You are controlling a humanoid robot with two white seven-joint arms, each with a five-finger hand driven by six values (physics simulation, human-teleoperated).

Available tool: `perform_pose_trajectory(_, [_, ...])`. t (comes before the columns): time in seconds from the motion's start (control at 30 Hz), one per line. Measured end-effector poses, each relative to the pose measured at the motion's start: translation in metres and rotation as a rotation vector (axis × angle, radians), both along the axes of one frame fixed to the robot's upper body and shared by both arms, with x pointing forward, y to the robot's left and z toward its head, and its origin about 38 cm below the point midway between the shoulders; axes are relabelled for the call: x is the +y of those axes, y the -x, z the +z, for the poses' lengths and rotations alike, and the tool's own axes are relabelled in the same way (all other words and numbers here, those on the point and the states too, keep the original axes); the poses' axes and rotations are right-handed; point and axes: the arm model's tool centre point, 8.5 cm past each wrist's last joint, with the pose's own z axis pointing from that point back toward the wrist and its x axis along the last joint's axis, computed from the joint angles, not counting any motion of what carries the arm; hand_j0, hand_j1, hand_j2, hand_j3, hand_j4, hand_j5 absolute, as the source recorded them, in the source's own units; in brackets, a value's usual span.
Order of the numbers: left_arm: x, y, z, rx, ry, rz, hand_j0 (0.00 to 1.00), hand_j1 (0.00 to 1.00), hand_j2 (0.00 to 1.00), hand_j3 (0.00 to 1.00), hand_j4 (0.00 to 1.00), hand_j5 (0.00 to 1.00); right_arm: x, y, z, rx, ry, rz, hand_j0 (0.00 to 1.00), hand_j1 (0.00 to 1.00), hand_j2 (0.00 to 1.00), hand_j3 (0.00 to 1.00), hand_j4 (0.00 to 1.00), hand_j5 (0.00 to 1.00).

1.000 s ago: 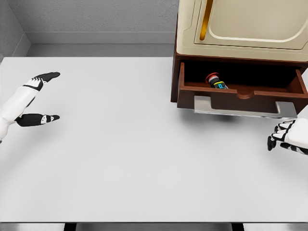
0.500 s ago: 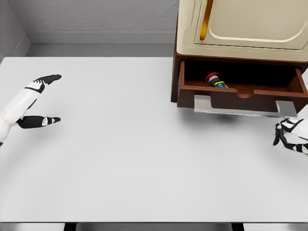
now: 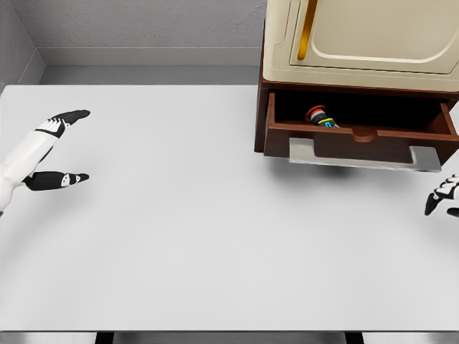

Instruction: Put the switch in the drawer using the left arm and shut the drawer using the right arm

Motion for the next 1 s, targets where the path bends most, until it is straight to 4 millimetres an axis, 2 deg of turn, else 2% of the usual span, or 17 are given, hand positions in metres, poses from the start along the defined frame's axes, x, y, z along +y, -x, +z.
perform_pose_trajectory(0.23, [0.000, 0.000, 0.000, 0.001, 0.000, -0.001, 1.00, 1.00, 1.00, 1.00, 1.00, 1.00, 0.008, -0.001, 0.015, 0.015, -0.027, 0.010, 0.52, 0.52, 0.52, 0.52, 0.52, 0.52])
perform_pose_trajectory(0.43, [0.000, 0.000, 0.000, 0.000, 0.000, 0.000, 1.00, 1.00, 1.00, 1.00, 1.00, 1.00, 0.011, 0.005, 0.009, 0.068, -0.084, -0.018, 0.51, 0.51, 0.51, 0.51, 0.51, 0.51])
perform_pose_trajectory(0.73, [0.000, 0.000, 0.000, 0.000, 0.000, 0.000, 1.00, 1.00, 1.00, 1.00, 1.00, 1.00, 0.011, 0.002, 0.015, 0.064, -0.137, -0.046, 0.55, 0.55, 0.55, 0.55, 0.55, 0.55])
perform_pose_trajectory(1.0, [0.000, 0.001, -0.001, 0.002, 0.000, 0.000, 1.00, 1.00, 1.00, 1.00, 1.00, 1.00, 0.021, 0.004, 0.015, 0.065, -0.179, -0.033, 0.58, 0.58, 0.58, 0.58, 0.58, 0.58])
